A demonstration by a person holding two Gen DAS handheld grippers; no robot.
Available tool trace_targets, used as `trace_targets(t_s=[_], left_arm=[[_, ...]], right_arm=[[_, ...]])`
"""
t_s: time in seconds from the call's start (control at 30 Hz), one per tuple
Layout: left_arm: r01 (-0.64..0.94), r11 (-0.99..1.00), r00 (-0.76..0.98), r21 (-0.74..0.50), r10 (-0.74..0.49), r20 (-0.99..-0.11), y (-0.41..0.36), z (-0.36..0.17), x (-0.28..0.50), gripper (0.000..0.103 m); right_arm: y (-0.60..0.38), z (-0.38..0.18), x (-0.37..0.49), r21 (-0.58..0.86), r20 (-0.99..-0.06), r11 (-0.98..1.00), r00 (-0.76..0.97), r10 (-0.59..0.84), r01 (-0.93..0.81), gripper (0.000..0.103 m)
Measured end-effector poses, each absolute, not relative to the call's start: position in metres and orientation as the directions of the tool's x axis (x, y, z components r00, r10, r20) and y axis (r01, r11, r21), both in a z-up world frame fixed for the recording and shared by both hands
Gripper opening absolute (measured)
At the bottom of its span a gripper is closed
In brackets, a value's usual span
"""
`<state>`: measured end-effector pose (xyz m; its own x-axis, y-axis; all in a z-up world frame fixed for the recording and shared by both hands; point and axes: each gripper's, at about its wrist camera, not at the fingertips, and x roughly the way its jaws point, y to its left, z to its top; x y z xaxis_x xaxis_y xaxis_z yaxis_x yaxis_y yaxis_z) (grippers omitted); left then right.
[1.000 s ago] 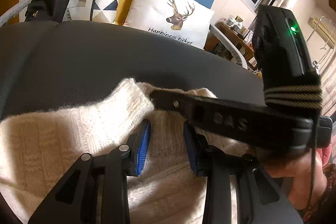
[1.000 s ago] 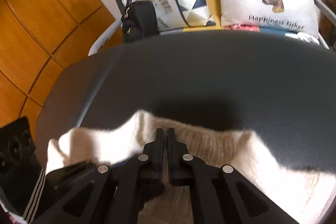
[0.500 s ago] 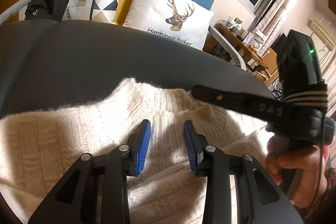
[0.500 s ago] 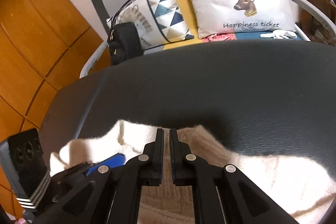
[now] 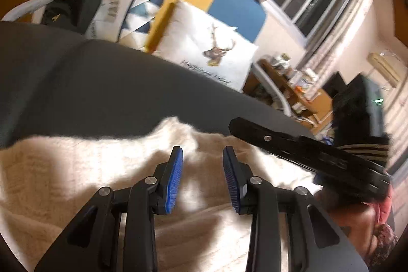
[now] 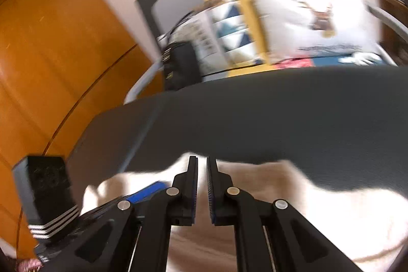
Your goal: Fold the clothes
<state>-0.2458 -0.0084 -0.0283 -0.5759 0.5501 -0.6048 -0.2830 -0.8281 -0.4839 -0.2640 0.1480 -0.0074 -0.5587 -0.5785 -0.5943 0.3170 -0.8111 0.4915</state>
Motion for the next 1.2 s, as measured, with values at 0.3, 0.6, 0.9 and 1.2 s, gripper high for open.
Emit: trace_targets(t_s=[0.3,0.6,0.9,1.2], left_arm=[[-0.248,-0.846,-0.566,-0.473,0.522,-0.638,-0.009,-0.034,-0.249,0.035],[-0.251,-0.843,-0.563,-0.476,0.527,-0.636,-0.008,-0.036,-0.249,0.035],[-0.252,-0.848,-0.567,-0.467,0.520,-0.639,-0.008,-0.036,-0.248,0.035],[-0.252,-0.848,-0.567,-0.466,0.520,-0.639,-0.008,-0.035,-0.248,0.035]], right_arm=[[0.112,-0.031,-0.292,0.494,-0.704,-0.807,-0.394,-0.590,0.324,0.007],[0.129,-0.039,-0.297,0.522,-0.693,-0.823,-0.452,-0.562,0.223,0.008],[0.149,-0.030,-0.283,0.469,-0.715,-0.857,-0.478,-0.510,0.213,0.009],[0.159,-0.040,-0.281,0.505,-0.665,-0.842,-0.535,-0.520,0.190,0.007]])
